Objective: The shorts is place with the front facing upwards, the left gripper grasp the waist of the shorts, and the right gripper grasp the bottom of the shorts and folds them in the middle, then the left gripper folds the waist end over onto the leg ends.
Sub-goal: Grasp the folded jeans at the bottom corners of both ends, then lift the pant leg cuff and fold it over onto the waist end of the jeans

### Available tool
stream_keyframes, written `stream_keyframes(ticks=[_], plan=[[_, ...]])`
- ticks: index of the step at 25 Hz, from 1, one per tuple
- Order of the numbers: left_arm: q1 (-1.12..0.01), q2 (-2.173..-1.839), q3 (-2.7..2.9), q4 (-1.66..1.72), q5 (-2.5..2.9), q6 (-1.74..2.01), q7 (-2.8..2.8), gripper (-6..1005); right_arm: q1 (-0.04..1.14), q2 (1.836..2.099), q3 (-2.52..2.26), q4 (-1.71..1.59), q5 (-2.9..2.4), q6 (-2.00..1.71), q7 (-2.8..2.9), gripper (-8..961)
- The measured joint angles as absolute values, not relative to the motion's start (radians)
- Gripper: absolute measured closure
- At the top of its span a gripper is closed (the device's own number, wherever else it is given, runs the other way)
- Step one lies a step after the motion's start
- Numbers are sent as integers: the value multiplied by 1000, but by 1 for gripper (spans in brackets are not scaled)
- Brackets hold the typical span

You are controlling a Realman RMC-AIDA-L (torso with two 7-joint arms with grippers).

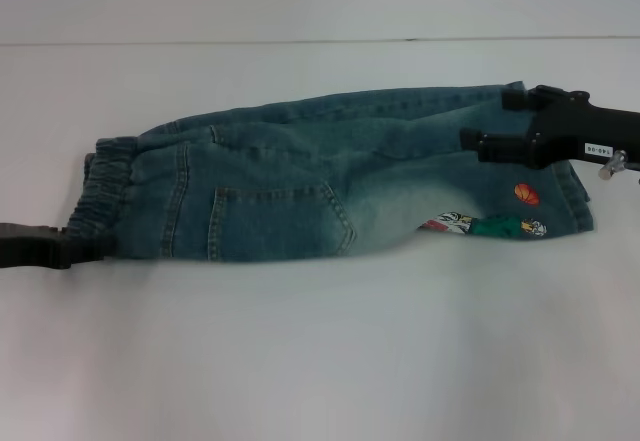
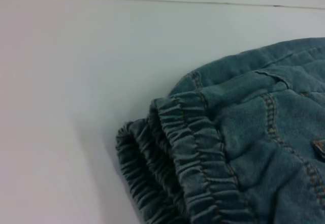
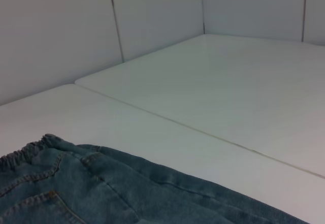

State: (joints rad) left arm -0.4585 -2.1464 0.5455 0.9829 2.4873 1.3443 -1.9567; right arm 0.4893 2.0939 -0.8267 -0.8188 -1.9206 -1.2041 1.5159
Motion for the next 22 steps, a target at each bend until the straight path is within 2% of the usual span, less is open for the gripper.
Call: stream_keyframes(ticks=[2,8,16,22], plan=[[-459,-2146,550,983,2488,1345,-1957,271,489,2094,-827,-819,-1921,-1204,1516,9],[-459,-2147,555,983,2488,1346,-1956,518,489,2094,-827,-819,-1921,-1203,1516,8],[-463,-2147,554,988,2482,1351,-1969,617,489,2095,-858,-761,-1831,-1213,1437,8],[-481,-2144,548,1006,2467,1401,-1984,694,516,2100,-947,-581,-1627,-1159,1205,8]])
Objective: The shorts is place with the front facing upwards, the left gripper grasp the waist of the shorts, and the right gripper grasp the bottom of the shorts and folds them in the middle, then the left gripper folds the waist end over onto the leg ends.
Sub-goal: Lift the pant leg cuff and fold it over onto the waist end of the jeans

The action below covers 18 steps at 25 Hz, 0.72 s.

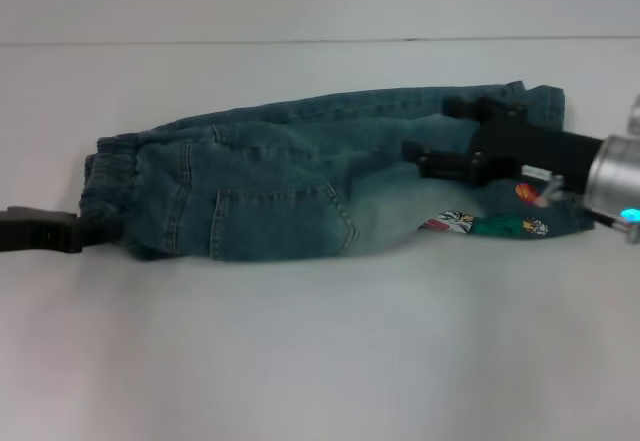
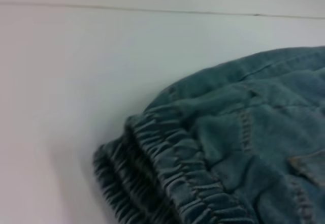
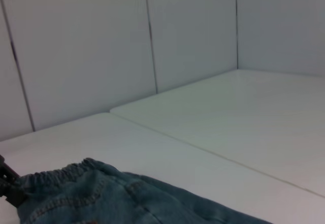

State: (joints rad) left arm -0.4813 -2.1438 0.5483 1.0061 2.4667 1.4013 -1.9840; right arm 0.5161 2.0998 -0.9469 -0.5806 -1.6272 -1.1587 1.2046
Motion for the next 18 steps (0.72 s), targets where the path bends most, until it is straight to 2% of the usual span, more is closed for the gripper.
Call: stream_keyframes(ticks=[10,18], plan=[[-495,-2145,543,1084,2435,1481,-2020,738,625,2109,-991,-199,-1299,-1075,734,9],[-519,-2138,546,1127,2401,1535,-2046,891,693,2116,-982,-54,-1203,-1027,545,9]])
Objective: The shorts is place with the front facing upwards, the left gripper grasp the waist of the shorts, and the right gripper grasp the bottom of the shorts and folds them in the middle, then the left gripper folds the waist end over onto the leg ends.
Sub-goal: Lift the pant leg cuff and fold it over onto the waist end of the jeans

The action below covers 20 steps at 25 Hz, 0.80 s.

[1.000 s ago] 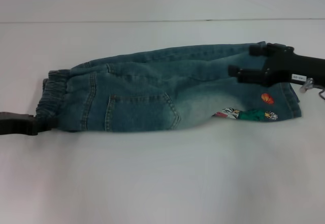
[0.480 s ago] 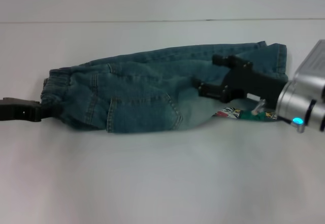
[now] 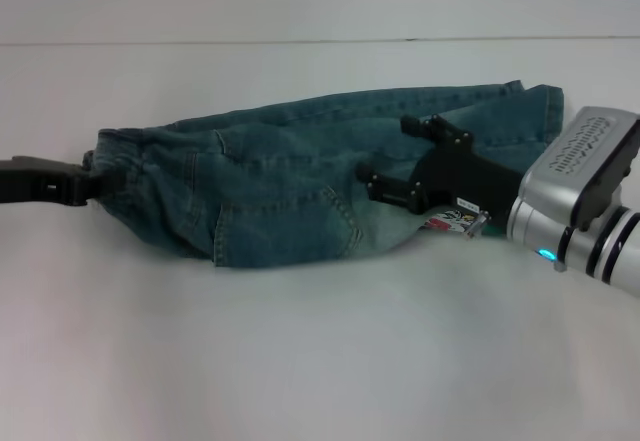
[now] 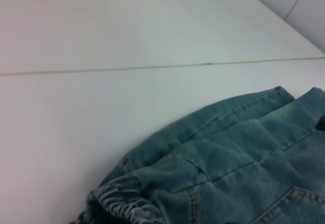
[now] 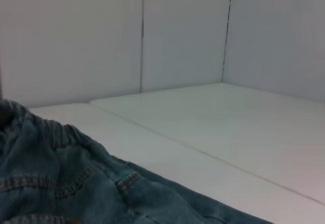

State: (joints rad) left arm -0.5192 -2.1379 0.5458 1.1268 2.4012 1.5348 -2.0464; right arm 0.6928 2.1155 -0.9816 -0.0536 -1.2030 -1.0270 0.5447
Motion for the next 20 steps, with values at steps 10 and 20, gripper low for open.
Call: stream_keyframes(ticks=[10,20], plan=[[-545,-2131,543,1145,2399,1575,-2072,956,699,2117,-949,-41,-1196,-1026,506,9],[-645,-2121,550,1176,2375,1633,-2140,956,769,2122,-764,121,-1198,-981,272,11]])
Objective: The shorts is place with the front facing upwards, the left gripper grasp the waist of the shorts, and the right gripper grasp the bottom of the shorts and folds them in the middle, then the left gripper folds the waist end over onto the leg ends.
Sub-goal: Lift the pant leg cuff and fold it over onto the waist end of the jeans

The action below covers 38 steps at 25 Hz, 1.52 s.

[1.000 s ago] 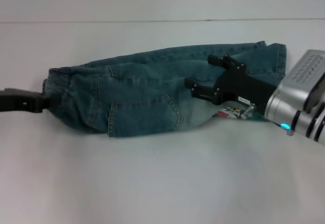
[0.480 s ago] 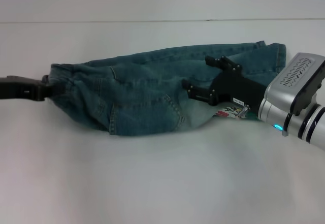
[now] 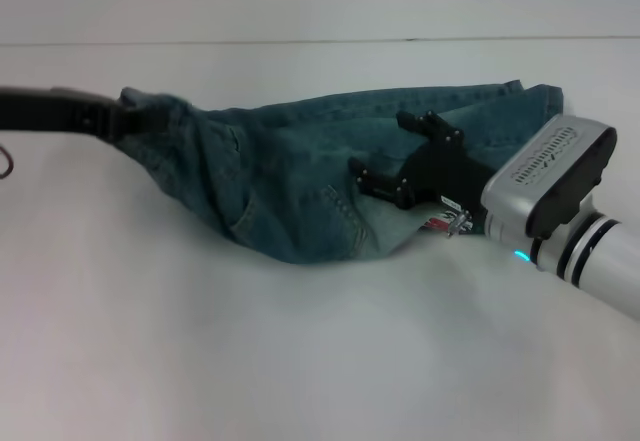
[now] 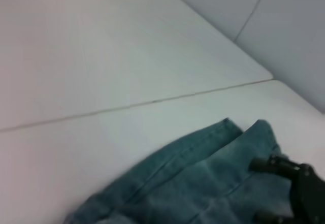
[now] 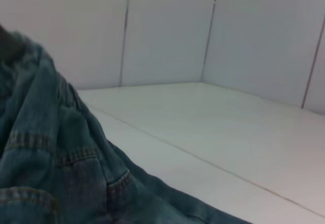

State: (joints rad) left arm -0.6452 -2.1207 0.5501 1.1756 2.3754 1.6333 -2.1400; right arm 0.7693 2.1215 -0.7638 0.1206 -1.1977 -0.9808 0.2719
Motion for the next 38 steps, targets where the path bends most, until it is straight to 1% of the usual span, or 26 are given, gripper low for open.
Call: stream_keyframes(ticks=[8,15,19,24,32,38], plan=[[-729,-2123,555,1230,2375,1681,-2182,955,801,2121,-684,174,-1202,-943,199,12],[-797,-2126,635,1239,2374,1681,-2239,955,815,2121,-634,212,-1204,-910,133,32],[-845,-2136,664,1239,2374,1679,-2256,954,811,2121,-613,219,-1204,-902,132,72],[-890,-2141,705,1234,2374,1666,-2282,954,803,2121,-599,222,-1204,-899,126,72],[-962,-2159,762,1238,2375,1664,-2313,953,805,2121,-596,225,-1216,-897,117,71],[-1006,-2162,832,1233,2350,1649,-2347,953,823,2121,-593,228,-1237,-879,125,71]])
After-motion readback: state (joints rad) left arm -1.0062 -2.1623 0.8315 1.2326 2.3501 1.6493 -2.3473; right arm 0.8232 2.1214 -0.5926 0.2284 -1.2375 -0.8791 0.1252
